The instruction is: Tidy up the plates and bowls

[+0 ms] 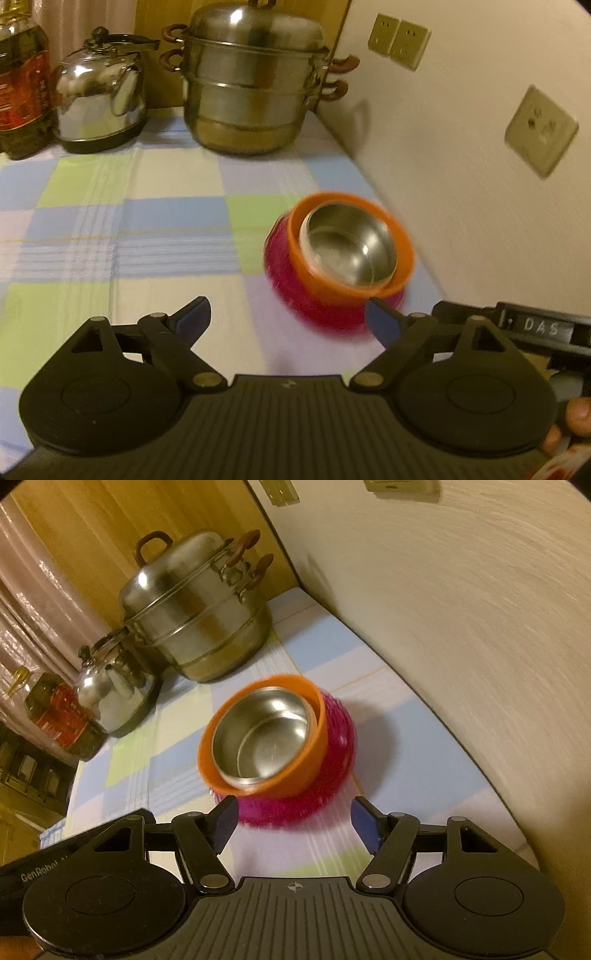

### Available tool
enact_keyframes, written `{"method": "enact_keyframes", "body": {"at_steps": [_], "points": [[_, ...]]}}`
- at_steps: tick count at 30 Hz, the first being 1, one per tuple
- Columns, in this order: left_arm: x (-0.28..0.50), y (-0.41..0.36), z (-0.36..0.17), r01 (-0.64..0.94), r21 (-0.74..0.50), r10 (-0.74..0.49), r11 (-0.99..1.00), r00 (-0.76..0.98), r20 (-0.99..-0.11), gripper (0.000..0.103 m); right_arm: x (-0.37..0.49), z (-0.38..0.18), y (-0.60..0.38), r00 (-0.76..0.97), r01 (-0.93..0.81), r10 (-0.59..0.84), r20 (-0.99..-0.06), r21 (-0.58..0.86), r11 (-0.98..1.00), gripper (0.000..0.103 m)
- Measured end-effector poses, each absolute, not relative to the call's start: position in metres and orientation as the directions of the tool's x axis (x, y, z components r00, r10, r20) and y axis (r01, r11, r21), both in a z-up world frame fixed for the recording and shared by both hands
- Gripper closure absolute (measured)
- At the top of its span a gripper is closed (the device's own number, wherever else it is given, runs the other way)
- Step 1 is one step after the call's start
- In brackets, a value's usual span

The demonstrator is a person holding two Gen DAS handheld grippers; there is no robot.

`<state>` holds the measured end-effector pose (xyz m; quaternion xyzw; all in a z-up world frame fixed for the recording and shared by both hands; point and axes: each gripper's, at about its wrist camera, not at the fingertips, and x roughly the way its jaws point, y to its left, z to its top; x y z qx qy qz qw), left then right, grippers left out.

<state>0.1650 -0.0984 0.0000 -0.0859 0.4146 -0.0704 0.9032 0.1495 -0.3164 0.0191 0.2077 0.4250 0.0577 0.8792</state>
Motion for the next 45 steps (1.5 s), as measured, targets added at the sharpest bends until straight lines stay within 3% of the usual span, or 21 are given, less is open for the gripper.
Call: {"method": "enact_keyframes", "body": {"at_steps": [23,45], "points": [[0.046,-0.091,-0.010,0.001,-0.179,-0.140,0.984,0.631,-0.763,0.014,0.034,0.028,-0.283,0.657,-0.048,0.232,-0.717,0.267,0.962,0.036],[0.002,-0.096,-0.004,0.013,-0.156,-0.125,0.988,0.659,-0.742,0.014,-0.016,0.032,-0.268,0.674,-0.103,0.222,-0.705,0.208,0.973,0.036]]}}
